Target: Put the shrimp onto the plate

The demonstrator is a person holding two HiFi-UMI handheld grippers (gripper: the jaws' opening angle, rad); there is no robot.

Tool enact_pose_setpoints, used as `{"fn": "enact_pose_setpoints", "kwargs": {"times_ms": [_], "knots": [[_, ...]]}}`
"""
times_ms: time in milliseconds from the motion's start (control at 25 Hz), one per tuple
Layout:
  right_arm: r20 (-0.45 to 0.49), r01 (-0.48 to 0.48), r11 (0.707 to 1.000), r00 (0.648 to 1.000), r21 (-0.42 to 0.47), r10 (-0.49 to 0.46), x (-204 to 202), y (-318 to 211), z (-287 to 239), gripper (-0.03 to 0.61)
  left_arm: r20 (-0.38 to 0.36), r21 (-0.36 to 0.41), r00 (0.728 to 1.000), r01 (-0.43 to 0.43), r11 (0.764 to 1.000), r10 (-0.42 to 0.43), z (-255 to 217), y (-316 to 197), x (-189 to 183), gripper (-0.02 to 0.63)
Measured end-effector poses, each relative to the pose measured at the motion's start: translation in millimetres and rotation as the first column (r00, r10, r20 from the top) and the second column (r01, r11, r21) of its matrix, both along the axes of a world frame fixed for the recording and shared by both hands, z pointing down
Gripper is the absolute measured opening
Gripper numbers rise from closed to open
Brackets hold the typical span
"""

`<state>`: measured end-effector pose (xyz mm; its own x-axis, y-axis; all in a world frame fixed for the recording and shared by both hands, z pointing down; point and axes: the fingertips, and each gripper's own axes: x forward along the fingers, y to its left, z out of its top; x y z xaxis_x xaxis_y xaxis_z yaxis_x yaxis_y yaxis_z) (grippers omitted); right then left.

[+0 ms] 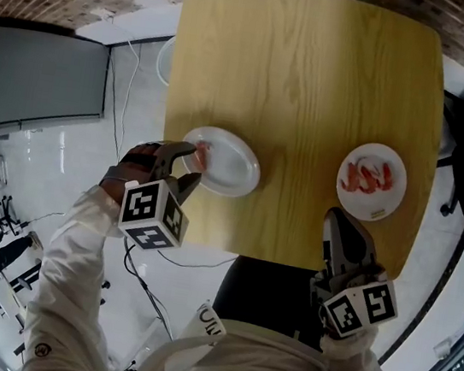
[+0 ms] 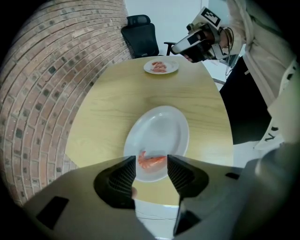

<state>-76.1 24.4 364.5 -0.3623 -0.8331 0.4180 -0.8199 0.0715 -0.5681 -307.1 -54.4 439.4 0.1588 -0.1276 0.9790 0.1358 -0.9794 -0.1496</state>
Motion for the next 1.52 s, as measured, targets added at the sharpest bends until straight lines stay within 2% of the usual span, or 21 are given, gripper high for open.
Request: {"fn": "enact_pose_setpoints", "kwargs": {"times_ms": [120, 360, 680, 920, 1280, 1520], "knots": [[0.004, -0.005, 1.000, 1.000, -0.007, 0.005, -3, -6, 1, 0.025, 0.013, -0.007, 1.000, -0.025, 1.000, 0.026, 4, -6, -2, 0.212], [0.006, -0.024, 1.000, 1.000, -0.017, 0.024, -4, -16, 5, 0.025, 0.059, -0.028, 0.989, -0.133, 0.991, 0.134, 18, -11, -4, 0.213], [0.006, -0.049, 0.998, 0.999, -0.032, 0.049, 2, -24, 14, 0.025, 0.089, -0.100, 0.976, -0.188, 0.977, 0.197, 30, -12, -2, 0.213], [0.011, -0.057, 0.998, 0.998, -0.035, 0.057, 3, -33, 15, 0.025, 0.140, -0.139, 0.947, -0.270, 0.953, 0.289, 34, -13, -1, 0.212], [0.006, -0.075, 0.997, 0.997, -0.034, 0.075, 11, -35, 14, 0.025, 0.139, -0.191, 0.942, -0.278, 0.942, 0.306, 37, -6, 9, 0.206], [0.004, -0.074, 0.997, 0.997, -0.035, 0.074, 14, -33, 15, 0.025, 0.140, -0.199, 0.938, -0.287, 0.937, 0.317, 41, -4, 10, 0.195]]}}
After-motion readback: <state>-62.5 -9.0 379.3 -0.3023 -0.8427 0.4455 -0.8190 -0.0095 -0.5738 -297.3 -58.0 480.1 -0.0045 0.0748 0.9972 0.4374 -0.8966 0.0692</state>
